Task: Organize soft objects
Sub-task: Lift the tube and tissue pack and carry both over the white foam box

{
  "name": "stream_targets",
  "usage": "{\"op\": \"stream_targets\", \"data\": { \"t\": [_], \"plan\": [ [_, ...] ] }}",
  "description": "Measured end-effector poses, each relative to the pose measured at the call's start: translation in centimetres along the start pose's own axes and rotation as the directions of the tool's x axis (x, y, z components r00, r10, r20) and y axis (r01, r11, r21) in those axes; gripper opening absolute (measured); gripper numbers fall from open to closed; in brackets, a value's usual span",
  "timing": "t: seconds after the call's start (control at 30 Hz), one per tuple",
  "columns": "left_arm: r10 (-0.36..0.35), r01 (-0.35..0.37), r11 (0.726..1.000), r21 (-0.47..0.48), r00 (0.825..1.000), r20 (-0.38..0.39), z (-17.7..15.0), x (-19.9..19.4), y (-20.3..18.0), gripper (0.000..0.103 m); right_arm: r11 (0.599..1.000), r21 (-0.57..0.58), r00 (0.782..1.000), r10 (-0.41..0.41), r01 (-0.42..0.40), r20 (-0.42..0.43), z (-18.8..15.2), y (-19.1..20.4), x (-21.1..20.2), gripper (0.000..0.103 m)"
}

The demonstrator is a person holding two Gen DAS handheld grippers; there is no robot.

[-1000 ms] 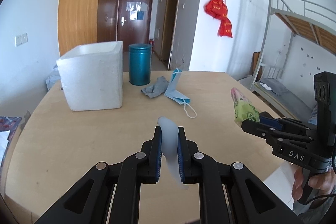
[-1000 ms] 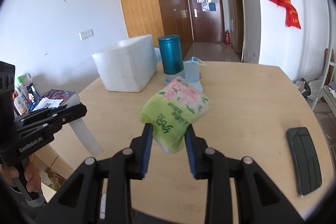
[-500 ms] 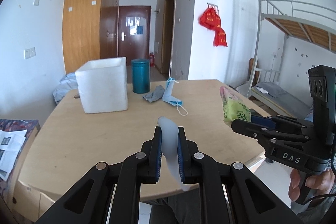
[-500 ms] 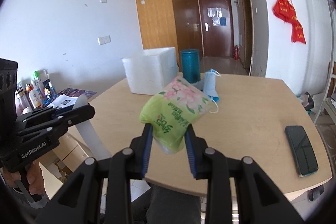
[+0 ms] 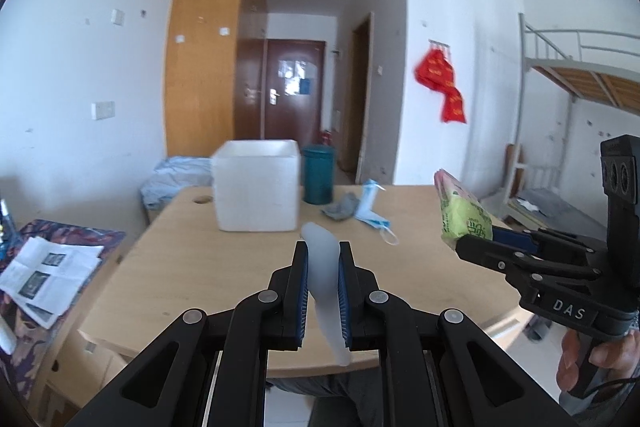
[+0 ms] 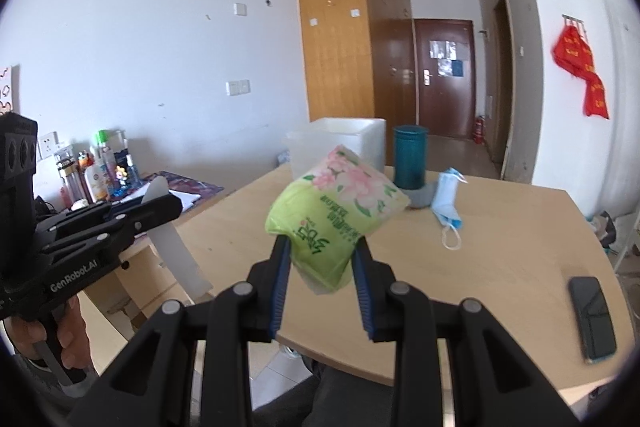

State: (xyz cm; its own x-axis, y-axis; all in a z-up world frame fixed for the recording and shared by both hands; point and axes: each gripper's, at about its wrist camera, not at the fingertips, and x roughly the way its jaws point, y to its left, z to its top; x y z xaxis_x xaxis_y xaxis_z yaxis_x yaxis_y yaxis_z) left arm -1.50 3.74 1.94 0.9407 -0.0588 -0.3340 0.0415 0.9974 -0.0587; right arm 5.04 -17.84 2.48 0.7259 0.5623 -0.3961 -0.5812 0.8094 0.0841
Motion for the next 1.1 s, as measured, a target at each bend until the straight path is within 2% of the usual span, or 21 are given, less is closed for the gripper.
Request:
{"op": "stream_targets", "data": {
  "t": [0.33, 0.63, 1.1],
  "plan": [
    [0.106, -0.105, 0.994, -0.038, 0.993, 0.046, 1.3, 0.6, 3.2, 0.014, 0.994, -0.041, 0.995, 0.102, -0.101, 0.010, 2.1, 2.0, 3.7, 0.035],
    [0.148, -0.146, 0.988, -0.051, 0.988, 0.032, 3.8, 5.1, 5.7, 0.014, 0.993, -0.050, 0.994, 0.109, -0.109, -0.006, 5.1, 1.7, 8.2, 0.035],
    [0.134, -0.134, 0.990, -0.051, 0.991, -0.007, 7.2, 12.1, 8.0, 0.014, 0.993, -0.070, 0.995, 0.096, -0.097, -0.024, 9.5, 0.6, 13.8, 0.035]
  ]
}}
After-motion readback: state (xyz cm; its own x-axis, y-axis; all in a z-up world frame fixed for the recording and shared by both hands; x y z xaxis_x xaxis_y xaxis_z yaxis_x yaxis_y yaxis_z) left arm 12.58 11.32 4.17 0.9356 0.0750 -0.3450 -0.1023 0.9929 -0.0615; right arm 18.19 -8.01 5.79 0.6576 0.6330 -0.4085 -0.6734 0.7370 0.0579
